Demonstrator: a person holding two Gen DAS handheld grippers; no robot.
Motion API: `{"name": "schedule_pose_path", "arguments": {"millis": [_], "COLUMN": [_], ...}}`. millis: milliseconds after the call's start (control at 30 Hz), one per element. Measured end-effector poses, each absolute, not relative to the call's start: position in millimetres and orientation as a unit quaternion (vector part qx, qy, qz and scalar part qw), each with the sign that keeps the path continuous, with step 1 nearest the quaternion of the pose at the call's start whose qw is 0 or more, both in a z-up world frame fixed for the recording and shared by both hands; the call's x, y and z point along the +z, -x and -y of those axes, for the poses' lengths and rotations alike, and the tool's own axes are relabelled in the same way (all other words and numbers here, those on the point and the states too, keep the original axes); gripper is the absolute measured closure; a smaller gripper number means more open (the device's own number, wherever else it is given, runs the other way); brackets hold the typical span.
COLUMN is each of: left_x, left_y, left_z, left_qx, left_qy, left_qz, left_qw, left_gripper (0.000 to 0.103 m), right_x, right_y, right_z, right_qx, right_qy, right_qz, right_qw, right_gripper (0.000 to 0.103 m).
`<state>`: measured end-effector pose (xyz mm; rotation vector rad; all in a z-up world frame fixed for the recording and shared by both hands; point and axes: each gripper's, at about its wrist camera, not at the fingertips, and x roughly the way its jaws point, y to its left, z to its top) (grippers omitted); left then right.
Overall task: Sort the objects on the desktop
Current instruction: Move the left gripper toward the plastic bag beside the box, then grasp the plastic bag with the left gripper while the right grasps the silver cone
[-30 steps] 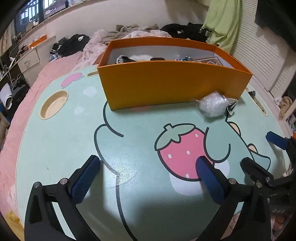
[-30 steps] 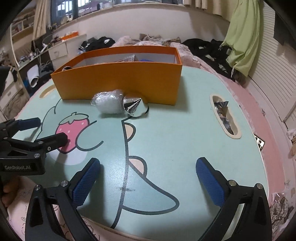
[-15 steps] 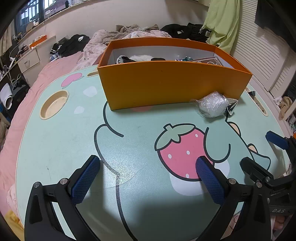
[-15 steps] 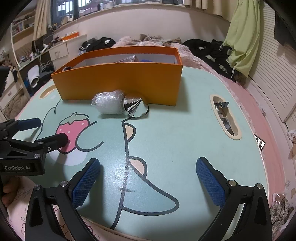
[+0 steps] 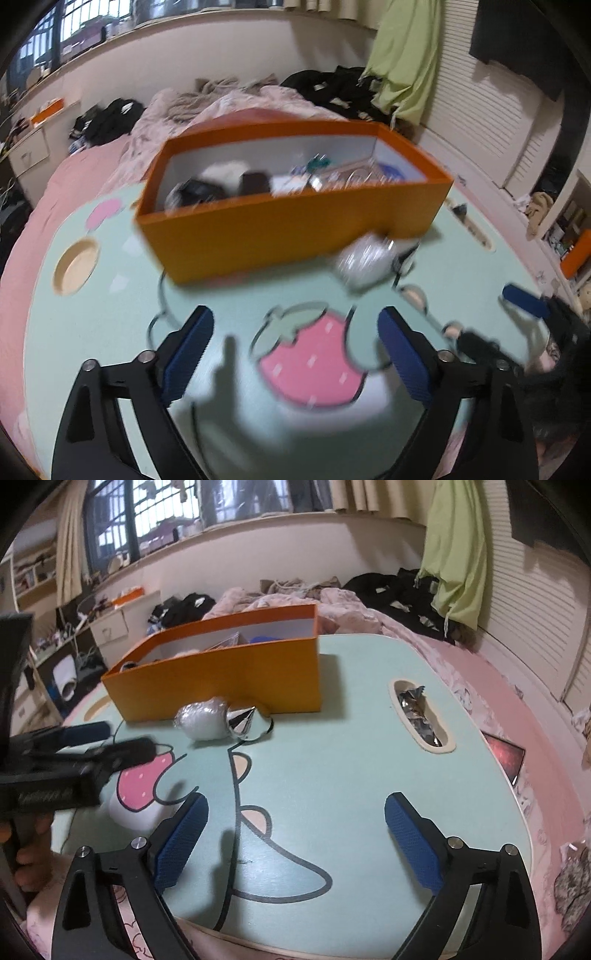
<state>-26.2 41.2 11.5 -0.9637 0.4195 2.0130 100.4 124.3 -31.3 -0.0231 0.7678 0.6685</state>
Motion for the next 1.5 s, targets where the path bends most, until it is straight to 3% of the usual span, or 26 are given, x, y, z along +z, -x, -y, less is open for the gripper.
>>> {"name": "schedule_pose_path", "arguments": {"millis": [100,233,333,367,400,700,900,1167,1200,1333,1367,1400,1500], "left_x": [10.3,5.4,-0.2,-2.1,-3.0,14.4,12.9,13.5,12.4,11.4,11.1,11.1,11.3], "left_y": [30.8,33.7,38.3,38.9,39.3,22.5,16.0,23.5,22.9,20.8,19.8,19.1,18.9], "left_z": [-67.5,-93.0,-102.3,-100.5,-98.2,-50.7,1.0,8.2,7.6,6.7,7.3,7.5,7.9], "left_qx": [0.786,0.78,0.771,0.767,0.767,0.773,0.807,0.814,0.814,0.814,0.814,0.814,0.814], "left_qy": [0.4,0.41,0.424,0.429,0.428,0.393,0.376,0.372,0.373,0.372,0.372,0.372,0.373], "left_qz": [-0.173,-0.18,-0.173,-0.171,-0.168,-0.145,-0.134,-0.11,-0.113,-0.112,-0.111,-0.11,-0.11], "left_qw": [0.439,0.438,0.443,0.446,0.448,0.476,0.436,0.432,0.431,0.431,0.432,0.432,0.432], "left_gripper": [0.028,0.029,0.05,0.064,0.066,0.067,0.066,0.066,0.066,0.066,0.066,0.066,0.066], "right_x": [-28.7,-29.9,-29.5,-29.0,-29.4,-31.1,-11.4,-11.8,-14.1,-23.1,-24.4,-24.5,-24.9], "right_y": [-101.9,-104.8,-104.3,-103.2,-103.7,-107.3,-115.9,-158.9,-162.0,-172.1,-172.7,-172.8,-170.6], "right_z": [-113.5,-106.7,-108.9,-110.2,-110.0,-110.8,-137.8,-200.6,-203.6,-205.9,-203.9,-201.6,-195.1], "right_qx": [0.317,0.318,0.32,0.32,0.321,0.326,0.327,0.315,0.311,0.308,0.309,0.313,0.331], "right_qy": [-0.018,-0.039,-0.036,-0.034,-0.034,-0.033,0.008,0.048,0.052,0.043,0.041,0.038,0.025], "right_qz": [-0.362,-0.365,-0.366,-0.365,-0.364,-0.371,-0.353,-0.416,-0.422,-0.445,-0.446,-0.444,-0.439], "right_qw": [0.876,0.874,0.873,0.874,0.874,0.869,0.877,0.852,0.85,0.84,0.839,0.839,0.835], "right_gripper": [0.006,0.006,0.006,0.006,0.006,0.006,0.008,0.008,0.012,0.062,0.07,0.076,0.076]}}
